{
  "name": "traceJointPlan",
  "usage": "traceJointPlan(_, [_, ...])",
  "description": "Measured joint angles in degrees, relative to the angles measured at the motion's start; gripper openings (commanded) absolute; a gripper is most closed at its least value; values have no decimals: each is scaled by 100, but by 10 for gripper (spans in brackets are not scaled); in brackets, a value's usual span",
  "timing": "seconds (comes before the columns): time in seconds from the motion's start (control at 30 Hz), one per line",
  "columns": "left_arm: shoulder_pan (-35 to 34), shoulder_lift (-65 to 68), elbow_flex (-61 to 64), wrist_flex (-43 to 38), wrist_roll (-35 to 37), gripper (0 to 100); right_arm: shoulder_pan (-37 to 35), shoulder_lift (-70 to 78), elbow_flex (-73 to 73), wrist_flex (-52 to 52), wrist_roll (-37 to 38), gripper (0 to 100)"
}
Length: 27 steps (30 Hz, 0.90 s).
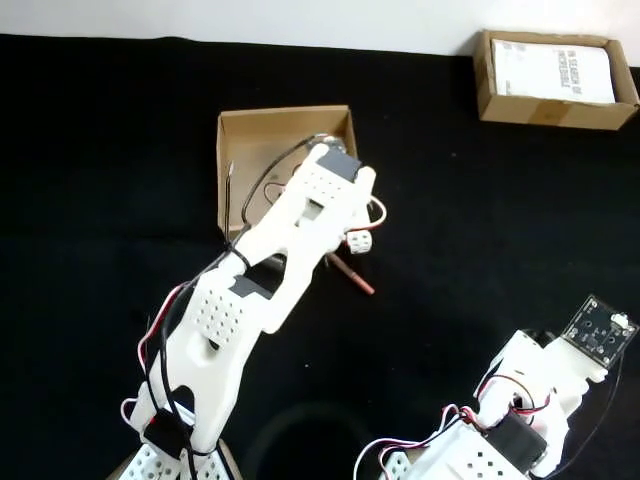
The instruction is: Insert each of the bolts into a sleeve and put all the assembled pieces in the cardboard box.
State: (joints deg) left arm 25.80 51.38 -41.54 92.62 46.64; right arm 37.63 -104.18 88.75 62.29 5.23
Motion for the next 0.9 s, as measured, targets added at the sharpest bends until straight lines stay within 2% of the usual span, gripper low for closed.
traceJointPlan(0.17, [-44,123,-62,18,0,134,0,0,0,0,0,7])
traceJointPlan(0.3, [-44,141,-105,0,18,2,0,0,0,0,0,7])
traceJointPlan(0.53, [-44,158,-255,193,-53,8,0,0,0,0,0,7])
traceJointPlan(0.7, [-44,62,-545,475,-501,8,0,0,0,0,0,7])
traceJointPlan(0.9, [413,-782,-774,580,-1363,8,-53,0,-580,-404,0,7])
